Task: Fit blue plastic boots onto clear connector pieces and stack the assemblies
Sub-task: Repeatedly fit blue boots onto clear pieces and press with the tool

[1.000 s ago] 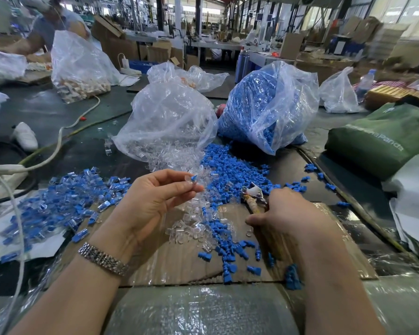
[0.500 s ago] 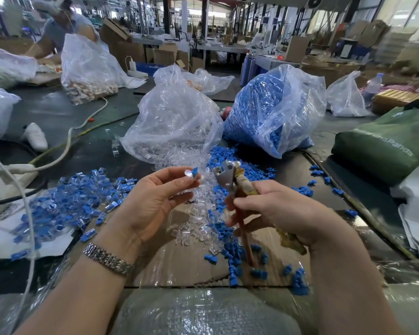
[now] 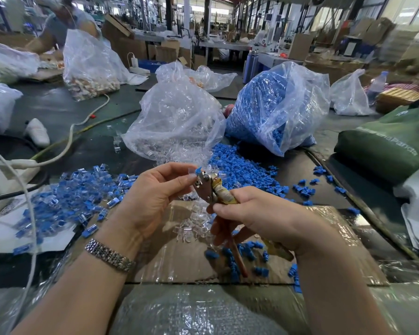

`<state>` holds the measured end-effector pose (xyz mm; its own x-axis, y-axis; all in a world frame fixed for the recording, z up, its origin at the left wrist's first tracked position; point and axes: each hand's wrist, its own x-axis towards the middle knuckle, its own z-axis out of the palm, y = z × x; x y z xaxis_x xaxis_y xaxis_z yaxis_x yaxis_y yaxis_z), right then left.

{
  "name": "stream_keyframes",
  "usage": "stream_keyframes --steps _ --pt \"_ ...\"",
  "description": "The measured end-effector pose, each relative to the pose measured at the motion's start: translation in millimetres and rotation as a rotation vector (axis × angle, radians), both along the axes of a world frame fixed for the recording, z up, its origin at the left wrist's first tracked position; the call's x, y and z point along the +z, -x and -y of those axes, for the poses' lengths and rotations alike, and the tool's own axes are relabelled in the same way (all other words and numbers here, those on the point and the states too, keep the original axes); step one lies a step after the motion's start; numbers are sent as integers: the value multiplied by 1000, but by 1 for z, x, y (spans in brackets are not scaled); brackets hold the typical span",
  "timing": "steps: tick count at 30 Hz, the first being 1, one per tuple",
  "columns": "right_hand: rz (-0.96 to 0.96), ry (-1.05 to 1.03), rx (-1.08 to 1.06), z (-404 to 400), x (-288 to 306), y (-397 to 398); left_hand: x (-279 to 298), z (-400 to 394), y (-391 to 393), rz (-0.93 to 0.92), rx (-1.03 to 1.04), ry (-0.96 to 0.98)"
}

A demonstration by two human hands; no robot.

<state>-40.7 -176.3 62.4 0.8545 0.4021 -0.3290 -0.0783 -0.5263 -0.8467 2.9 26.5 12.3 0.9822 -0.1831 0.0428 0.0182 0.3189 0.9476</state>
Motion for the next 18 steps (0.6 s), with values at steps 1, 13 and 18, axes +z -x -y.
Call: stream_keyframes --steps 1,13,18 --pt "-5 1 1 0 0 0 0 0 0 6 0 -18" --pt "-4 -26 -28 -4 -7 -2 -2 5 4 165 107 -197" --pt "39 -18 -64 -5 -11 -4 -2 6 4 173 116 -218"
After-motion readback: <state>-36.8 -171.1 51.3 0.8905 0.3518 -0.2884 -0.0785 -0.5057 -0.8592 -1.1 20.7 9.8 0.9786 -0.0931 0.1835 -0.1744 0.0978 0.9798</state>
